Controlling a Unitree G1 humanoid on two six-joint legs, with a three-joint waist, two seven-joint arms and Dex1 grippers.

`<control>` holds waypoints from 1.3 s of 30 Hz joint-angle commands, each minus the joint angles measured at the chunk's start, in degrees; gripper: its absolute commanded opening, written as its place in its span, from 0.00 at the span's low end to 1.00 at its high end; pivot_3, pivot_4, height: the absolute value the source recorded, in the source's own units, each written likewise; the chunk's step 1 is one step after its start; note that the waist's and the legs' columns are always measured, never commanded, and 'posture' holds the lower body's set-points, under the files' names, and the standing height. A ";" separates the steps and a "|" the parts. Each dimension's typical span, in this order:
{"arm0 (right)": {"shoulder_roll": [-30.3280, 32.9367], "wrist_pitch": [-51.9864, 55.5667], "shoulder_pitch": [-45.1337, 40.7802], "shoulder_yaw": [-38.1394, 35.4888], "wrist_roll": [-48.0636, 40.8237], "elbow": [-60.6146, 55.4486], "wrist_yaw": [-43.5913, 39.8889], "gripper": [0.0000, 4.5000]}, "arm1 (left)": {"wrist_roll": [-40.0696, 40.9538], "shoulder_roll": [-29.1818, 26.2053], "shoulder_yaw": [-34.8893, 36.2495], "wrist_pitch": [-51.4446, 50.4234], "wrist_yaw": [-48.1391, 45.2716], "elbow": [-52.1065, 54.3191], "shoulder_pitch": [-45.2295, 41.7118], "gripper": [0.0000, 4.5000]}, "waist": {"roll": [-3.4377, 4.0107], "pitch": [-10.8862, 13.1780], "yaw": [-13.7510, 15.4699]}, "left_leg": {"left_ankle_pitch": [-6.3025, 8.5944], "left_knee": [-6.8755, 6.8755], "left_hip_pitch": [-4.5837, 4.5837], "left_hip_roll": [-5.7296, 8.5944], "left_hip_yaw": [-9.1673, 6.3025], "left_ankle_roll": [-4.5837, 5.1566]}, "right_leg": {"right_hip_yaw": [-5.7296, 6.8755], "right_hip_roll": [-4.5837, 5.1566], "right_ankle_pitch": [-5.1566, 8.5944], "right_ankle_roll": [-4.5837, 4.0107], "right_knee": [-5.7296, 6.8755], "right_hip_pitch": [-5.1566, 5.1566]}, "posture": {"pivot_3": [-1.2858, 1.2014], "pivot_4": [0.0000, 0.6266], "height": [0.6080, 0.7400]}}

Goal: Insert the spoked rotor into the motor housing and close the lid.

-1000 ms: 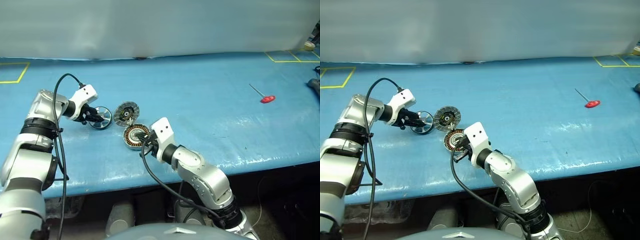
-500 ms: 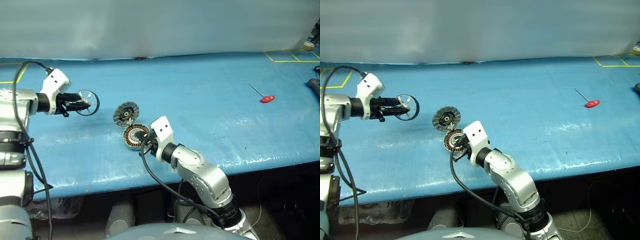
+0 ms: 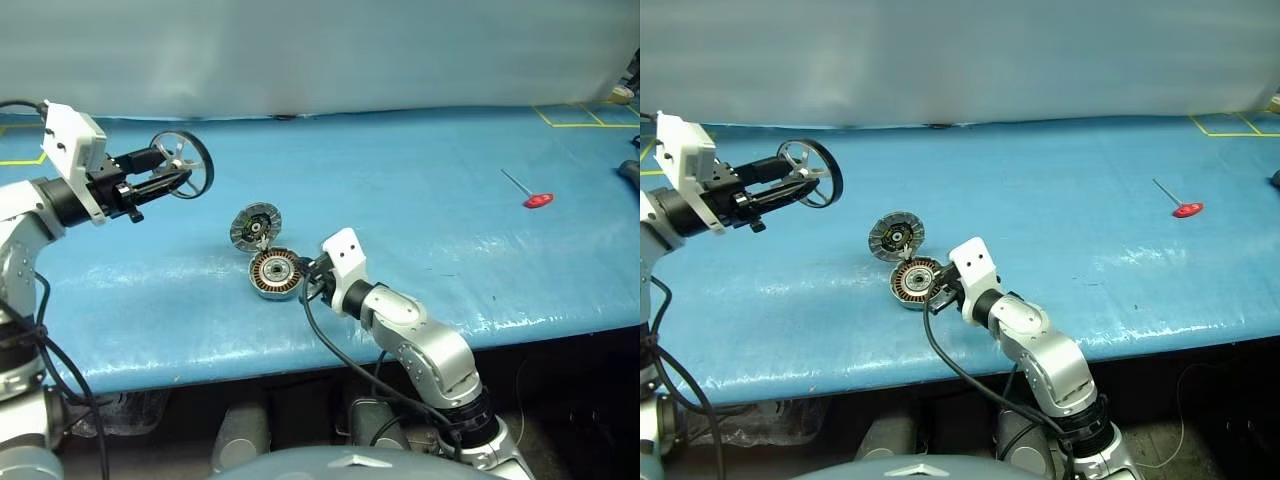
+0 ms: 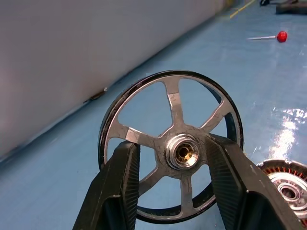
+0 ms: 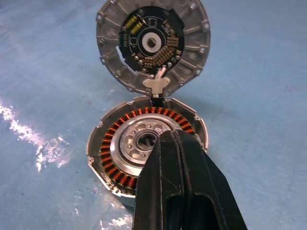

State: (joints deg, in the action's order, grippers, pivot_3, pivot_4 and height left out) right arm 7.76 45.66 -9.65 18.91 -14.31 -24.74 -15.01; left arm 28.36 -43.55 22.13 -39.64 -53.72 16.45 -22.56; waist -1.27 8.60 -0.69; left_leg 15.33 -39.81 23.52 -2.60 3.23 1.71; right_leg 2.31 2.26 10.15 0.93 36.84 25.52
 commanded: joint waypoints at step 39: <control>7.54 -34.07 2.79 -3.37 2.39 15.51 -18.56 0.00 | -5.13 8.81 -24.39 7.46 11.61 5.92 15.63 0.41 | 0.06 0.03 0.02 | -0.04 0.17 -0.16 0.06 0.08 -0.07 | -0.13 -0.20 0.05 -0.06 -0.05 -0.01 | 0.52 0.24 1.00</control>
State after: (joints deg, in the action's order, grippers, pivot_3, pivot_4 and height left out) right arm 15.25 14.70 -5.95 15.56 -11.99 -10.35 -31.62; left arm 23.05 -34.86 -2.01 -33.38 -41.36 22.23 -5.73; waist -1.21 8.63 -0.67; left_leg 15.29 -39.64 23.36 -2.54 3.32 1.64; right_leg 2.18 2.06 10.20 0.87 36.79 25.52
